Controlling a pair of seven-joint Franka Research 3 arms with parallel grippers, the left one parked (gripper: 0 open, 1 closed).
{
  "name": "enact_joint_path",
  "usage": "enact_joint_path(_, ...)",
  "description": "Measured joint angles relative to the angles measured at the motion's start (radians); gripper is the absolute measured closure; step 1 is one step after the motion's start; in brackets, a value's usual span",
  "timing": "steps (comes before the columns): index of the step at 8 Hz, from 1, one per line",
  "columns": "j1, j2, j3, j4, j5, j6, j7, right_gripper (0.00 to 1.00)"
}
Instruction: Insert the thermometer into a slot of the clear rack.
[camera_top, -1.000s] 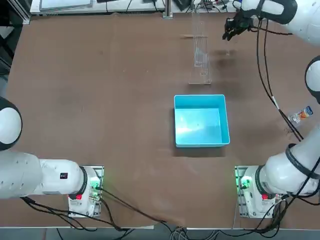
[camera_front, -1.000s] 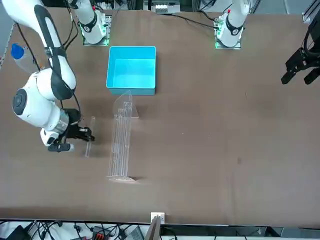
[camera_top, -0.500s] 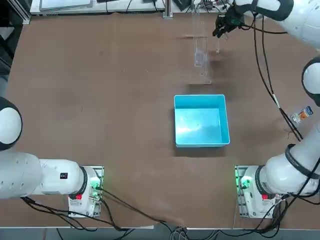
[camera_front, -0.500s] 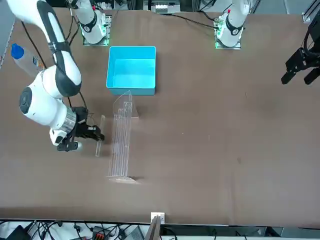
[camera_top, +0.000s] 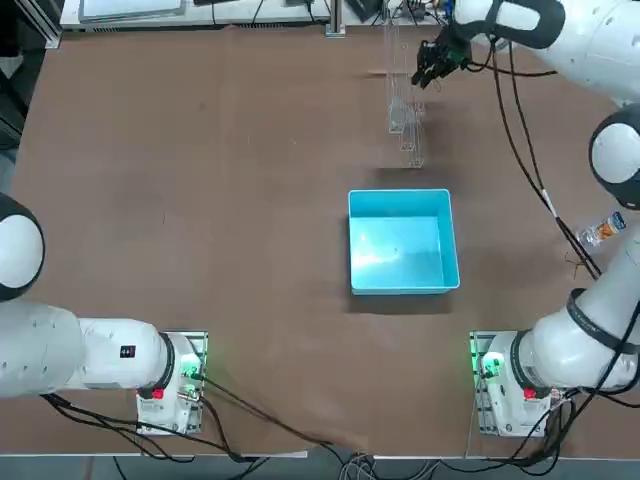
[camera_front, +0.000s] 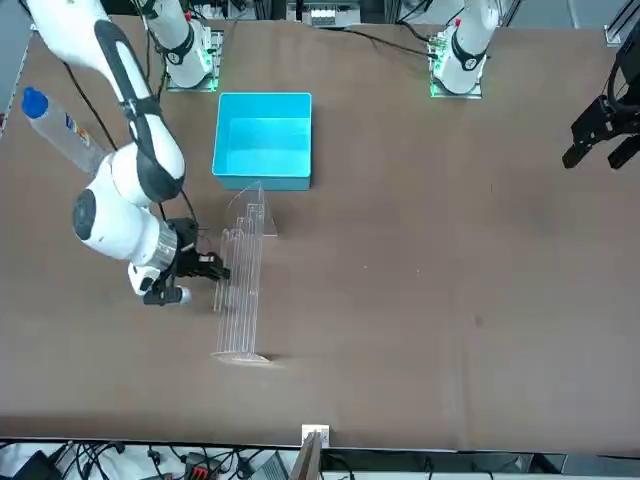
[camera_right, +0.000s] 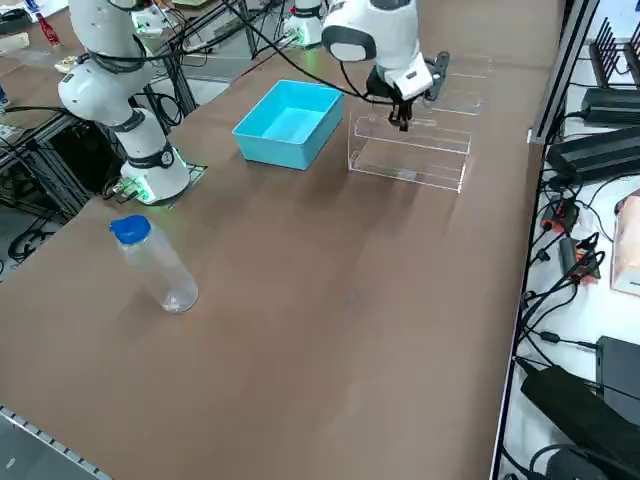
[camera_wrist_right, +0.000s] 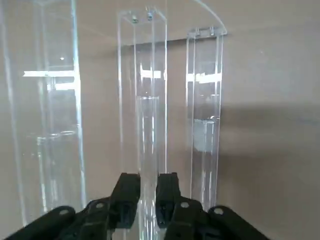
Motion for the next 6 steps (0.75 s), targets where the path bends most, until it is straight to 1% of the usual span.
enact_joint_path(2, 0.000, 0.020, 0.000, 0.022, 0.027, 0.002, 0.000, 0.78)
enact_joint_path(6, 0.017, 0.033, 0.001, 0.039, 0.029, 0.002, 0.000, 0.78)
